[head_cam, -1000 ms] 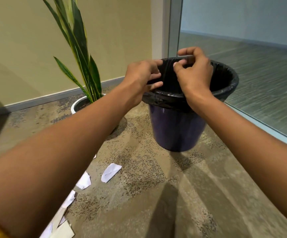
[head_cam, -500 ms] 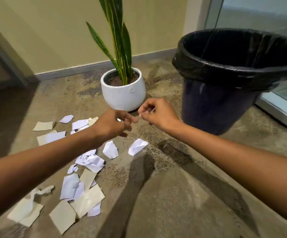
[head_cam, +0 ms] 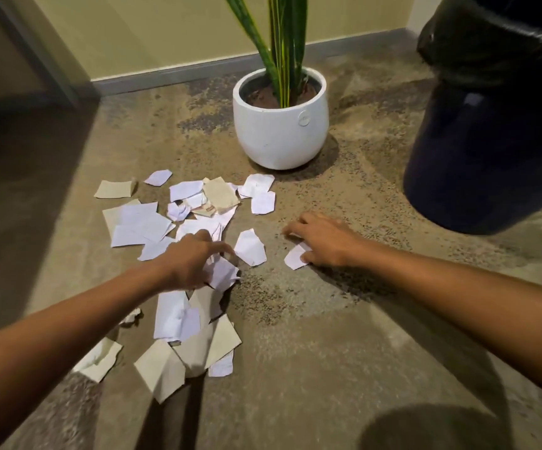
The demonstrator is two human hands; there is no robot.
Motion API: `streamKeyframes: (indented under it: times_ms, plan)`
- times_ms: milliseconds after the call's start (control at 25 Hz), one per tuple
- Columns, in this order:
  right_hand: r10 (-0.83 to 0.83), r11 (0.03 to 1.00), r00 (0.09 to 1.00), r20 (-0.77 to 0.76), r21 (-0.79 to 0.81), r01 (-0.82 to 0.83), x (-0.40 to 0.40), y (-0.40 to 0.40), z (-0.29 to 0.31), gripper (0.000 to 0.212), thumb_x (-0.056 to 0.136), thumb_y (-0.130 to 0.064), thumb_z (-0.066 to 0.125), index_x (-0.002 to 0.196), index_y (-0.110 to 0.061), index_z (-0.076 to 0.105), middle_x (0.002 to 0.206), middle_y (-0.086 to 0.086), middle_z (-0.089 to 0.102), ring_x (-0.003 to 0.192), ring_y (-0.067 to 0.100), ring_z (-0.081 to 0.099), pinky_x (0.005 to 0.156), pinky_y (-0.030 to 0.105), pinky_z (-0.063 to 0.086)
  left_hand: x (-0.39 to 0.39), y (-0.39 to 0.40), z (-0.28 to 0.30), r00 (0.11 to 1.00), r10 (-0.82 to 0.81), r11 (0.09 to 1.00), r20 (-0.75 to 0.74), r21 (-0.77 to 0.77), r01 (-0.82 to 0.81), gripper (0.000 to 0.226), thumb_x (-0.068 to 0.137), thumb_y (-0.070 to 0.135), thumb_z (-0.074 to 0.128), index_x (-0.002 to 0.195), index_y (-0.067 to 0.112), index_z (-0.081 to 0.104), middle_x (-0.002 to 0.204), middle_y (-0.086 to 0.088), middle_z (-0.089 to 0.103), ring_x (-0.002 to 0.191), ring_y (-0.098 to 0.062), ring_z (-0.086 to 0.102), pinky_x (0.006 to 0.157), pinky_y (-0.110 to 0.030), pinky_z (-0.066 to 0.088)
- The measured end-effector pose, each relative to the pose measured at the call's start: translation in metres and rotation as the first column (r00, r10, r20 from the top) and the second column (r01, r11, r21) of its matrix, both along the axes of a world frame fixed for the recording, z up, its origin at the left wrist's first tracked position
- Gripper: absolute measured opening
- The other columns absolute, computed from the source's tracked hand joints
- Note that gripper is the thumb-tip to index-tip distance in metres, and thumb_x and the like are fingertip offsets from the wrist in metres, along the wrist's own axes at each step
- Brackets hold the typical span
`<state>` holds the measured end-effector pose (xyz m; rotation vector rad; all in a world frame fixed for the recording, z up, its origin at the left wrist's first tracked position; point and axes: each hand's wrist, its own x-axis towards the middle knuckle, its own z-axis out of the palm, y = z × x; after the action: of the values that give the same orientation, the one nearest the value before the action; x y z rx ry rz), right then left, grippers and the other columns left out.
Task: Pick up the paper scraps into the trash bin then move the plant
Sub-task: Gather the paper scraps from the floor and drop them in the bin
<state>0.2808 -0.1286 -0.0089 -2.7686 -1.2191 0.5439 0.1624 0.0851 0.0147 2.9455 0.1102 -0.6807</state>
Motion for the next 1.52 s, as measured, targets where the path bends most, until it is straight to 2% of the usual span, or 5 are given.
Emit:
streamKeyframes:
  times_ms: [360, 520, 720, 1160, 1520]
  plan:
    - [-0.227, 0.900, 0.896, -0.381, 0.269, 0.342, 0.000, 0.043, 0.009, 0.012, 0.073, -0.018, 0.081, 0.078, -0.013, 0.071, 0.062, -0.014, 0.056, 0.059, 0.001, 0.049, 0.046, 0.010, 0.033, -0.009, 0.016, -0.009, 0.995, -0.067, 0.993, 0.067, 0.100, 0.060, 0.043, 0.079, 0.027, 0.068, 0.121, 0.024, 0.058, 0.125, -0.006, 0.047, 0.109, -0.025, 0.052, 0.080, -0.035, 0.047]
    - [-0.194, 0.916, 0.920, -0.339, 0.273, 0.294, -0.023, 0.066, 0.000, 0.015, 0.073, -0.018, 0.081, 0.083, -0.008, 0.075, 0.075, -0.003, 0.065, 0.074, 0.008, 0.056, 0.062, 0.020, 0.041, -0.010, 0.016, -0.007, 0.996, 0.000, 0.998, 0.090, 0.061, -0.006, 0.033, 0.083, 0.033, 0.064, 0.113, 0.020, 0.065, 0.115, -0.005, 0.061, 0.106, -0.026, 0.055, 0.070, -0.029, 0.037]
    - [-0.176, 0.949, 0.956, -0.235, 0.216, 0.228, -0.032, 0.077, -0.001, 0.009, 0.078, -0.015, 0.076, 0.085, -0.013, 0.073, 0.090, 0.003, 0.069, 0.081, 0.016, 0.057, 0.068, 0.026, 0.041, -0.012, 0.014, 0.002, 0.977, 0.130, 0.991, 0.170, -0.051, -0.123, 0.026, 0.082, 0.025, 0.066, 0.067, 0.009, 0.051, 0.071, -0.010, 0.053, 0.070, -0.026, 0.046, 0.056, -0.028, 0.026]
    - [-0.200, 0.817, 0.959, -0.200, 0.506, 0.276, -0.021, 0.039, 0.058, 0.012, 0.077, -0.020, 0.076, 0.087, -0.019, 0.070, 0.076, -0.002, 0.059, 0.075, 0.017, 0.056, 0.066, 0.026, 0.042, 0.000, -0.016, 0.044, 0.878, 0.408, 0.877, 0.249, -0.374, -0.301, 0.026, 0.085, 0.025, 0.066, 0.081, -0.001, 0.067, 0.079, -0.016, 0.065, 0.068, -0.024, 0.053, 0.061, -0.028, 0.035]
    - [-0.452, 0.470, 0.886, 0.103, 0.871, 0.139, 0.011, -0.060, 0.205, 0.044, 0.077, -0.014, 0.072, 0.118, -0.024, 0.059, 0.091, 0.001, 0.067, 0.083, 0.019, 0.061, 0.080, 0.038, 0.054, 0.064, -0.116, 0.163, 0.763, 0.476, 0.784, 0.437, -0.603, -0.144, 0.024, 0.079, 0.019, 0.073, 0.095, 0.000, 0.071, 0.090, -0.017, 0.072, 0.077, -0.030, 0.066, 0.075, -0.041, 0.055]
